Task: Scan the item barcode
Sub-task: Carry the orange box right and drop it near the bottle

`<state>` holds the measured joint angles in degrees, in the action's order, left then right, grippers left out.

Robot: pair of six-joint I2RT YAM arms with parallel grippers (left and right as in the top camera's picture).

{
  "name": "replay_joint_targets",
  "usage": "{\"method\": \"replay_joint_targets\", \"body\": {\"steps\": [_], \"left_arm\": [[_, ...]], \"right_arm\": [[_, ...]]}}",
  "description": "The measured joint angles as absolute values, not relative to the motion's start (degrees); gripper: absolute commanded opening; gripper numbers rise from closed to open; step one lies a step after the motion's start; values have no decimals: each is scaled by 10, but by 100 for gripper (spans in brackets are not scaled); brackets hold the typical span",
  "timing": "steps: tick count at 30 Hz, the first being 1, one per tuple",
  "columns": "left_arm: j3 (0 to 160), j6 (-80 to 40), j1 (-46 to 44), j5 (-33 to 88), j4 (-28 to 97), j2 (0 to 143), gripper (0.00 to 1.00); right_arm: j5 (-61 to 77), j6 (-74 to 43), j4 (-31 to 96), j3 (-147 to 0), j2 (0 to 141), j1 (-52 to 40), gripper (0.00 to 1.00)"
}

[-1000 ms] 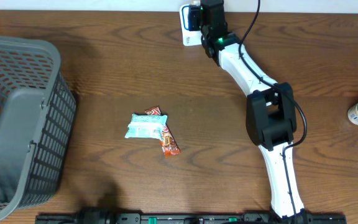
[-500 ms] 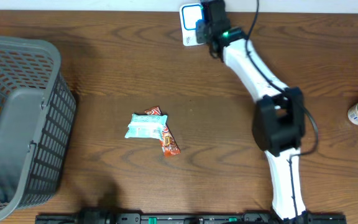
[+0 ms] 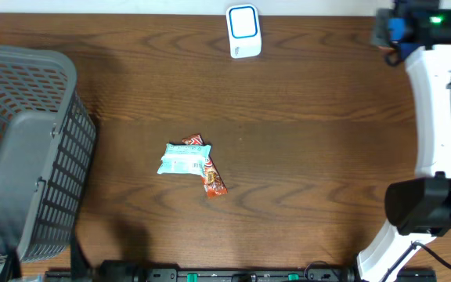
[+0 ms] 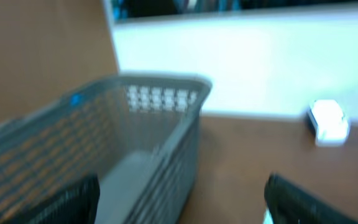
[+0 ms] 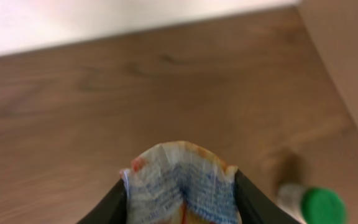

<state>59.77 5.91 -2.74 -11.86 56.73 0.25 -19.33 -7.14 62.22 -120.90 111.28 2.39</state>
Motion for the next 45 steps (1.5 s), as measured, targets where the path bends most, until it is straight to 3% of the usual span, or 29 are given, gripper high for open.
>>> {"method": "replay_joint_targets", "body": {"steps": [12, 21, 24, 27, 30, 33, 41, 42, 44, 45], "left_arm": [[335, -20, -27, -89, 312, 3, 85], [233, -45, -27, -124, 176, 4, 85], [203, -46, -27, -137, 163, 4, 85], [179, -47, -27, -142, 145, 4, 85], [166, -47, -27, -145, 135, 4, 85], [162, -47, -27, -145, 137, 4, 85], [162, -47, -27, -150, 140, 4, 85], [162, -47, -27, -150, 141, 4, 85], [162, -47, -27, -150, 145, 4, 85], [162, -47, -27, -150, 146, 4, 85]], "right_arm": [[-189, -94, 550, -1058, 1121, 182, 45], [-185, -102, 417, -872, 1121, 230, 67], [-180, -104, 410, -847, 1122, 233, 80], [-163, -104, 419, -851, 1122, 233, 86], [-120, -105, 452, -871, 1122, 232, 84], [-52, -108, 488, -904, 1105, 221, 77], [139, -162, 572, -935, 1006, 91, 78], [152, -168, 579, -936, 1005, 58, 80], [165, -178, 582, -936, 1009, -8, 98], [162, -182, 579, -936, 1013, -41, 99]]}}
